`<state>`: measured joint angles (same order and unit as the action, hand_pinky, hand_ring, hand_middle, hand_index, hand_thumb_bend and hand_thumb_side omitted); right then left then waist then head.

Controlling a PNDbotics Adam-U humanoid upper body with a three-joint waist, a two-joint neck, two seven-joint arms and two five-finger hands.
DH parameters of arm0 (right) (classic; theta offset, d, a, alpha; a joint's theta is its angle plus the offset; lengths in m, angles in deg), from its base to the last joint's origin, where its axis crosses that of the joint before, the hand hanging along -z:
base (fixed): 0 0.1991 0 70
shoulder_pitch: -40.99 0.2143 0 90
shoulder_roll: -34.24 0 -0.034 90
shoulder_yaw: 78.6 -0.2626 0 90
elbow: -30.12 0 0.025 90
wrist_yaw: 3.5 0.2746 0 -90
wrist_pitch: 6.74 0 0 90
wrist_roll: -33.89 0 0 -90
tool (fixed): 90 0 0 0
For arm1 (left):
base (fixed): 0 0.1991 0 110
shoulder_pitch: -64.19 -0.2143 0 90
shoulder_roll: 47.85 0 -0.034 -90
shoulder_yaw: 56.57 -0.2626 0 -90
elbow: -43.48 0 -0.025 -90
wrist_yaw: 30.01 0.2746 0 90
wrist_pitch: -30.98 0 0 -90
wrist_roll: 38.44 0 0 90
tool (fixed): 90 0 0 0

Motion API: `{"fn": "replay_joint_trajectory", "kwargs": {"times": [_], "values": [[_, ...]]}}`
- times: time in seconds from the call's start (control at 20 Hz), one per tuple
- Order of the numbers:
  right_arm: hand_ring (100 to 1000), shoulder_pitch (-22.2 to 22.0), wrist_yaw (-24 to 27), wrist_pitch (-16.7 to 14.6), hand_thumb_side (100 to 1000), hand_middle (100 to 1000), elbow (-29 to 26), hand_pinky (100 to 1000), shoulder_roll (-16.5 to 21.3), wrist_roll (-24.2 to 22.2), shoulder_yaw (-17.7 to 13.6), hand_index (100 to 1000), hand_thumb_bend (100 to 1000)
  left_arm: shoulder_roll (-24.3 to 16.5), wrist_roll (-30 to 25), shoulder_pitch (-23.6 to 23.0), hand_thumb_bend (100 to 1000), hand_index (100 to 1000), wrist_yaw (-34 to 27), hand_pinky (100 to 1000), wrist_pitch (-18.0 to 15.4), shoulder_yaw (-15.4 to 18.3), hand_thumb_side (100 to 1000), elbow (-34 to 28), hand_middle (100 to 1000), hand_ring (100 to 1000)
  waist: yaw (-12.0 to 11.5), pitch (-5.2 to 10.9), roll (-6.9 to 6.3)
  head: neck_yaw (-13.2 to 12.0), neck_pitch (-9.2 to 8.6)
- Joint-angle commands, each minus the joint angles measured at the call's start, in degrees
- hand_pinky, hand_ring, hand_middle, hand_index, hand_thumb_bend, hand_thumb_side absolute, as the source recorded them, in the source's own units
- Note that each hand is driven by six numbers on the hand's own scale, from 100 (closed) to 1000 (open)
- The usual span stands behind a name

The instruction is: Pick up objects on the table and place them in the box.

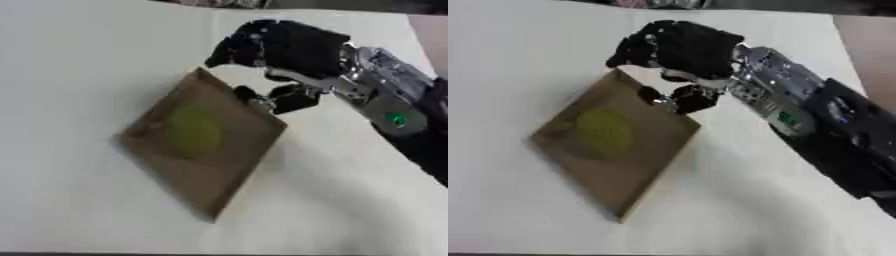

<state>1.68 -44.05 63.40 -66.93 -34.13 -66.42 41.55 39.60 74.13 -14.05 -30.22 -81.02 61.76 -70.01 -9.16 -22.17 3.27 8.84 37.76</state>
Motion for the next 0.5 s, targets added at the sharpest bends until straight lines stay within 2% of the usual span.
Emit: {"fn": "replay_joint_trajectory", "kwargs": {"times": [0.05, 0.2, 0.3, 0.5], "values": [[736, 0.62, 3.01, 1.65, 100, 770, -2.09, 811, 2.56, 0.98, -2.80, 895, 100, -1.56, 0.18, 0.12, 100, 819, 0.28, 703, -0.07, 0.37, 630, -1.10, 682, 721, 0.07, 1.39, -0.45, -0.18, -0.05], [716, -0.59, 4.03, 5.28, 100, 757, -4.44, 800, 4.17, 3.76, -7.56, 885, 100, -1.54, 0.38, 0.10, 100, 819, 0.37, 704, -0.10, 0.48, 630, -1.10, 682, 721, 0.26, 1.34, -0.47, -0.32, -0.13], [702, -2.02, 4.54, 8.04, 100, 751, -6.56, 793, 4.76, 6.46, -12.05, 887, 100, -1.49, 0.52, 0.11, 100, 819, 0.44, 704, -0.10, 0.58, 630, -1.10, 682, 721, 0.45, 1.29, -0.51, -0.46, -0.22], [667, -4.45, 5.92, 12.41, 100, 699, -10.85, 788, 3.88, 11.46, -20.19, 843, 100, -1.38, 0.78, 0.08, 100, 818, 0.54, 704, -0.15, 0.73, 629, -1.10, 682, 721, 0.72, 1.19, -0.76, -0.73, -0.46]]}}
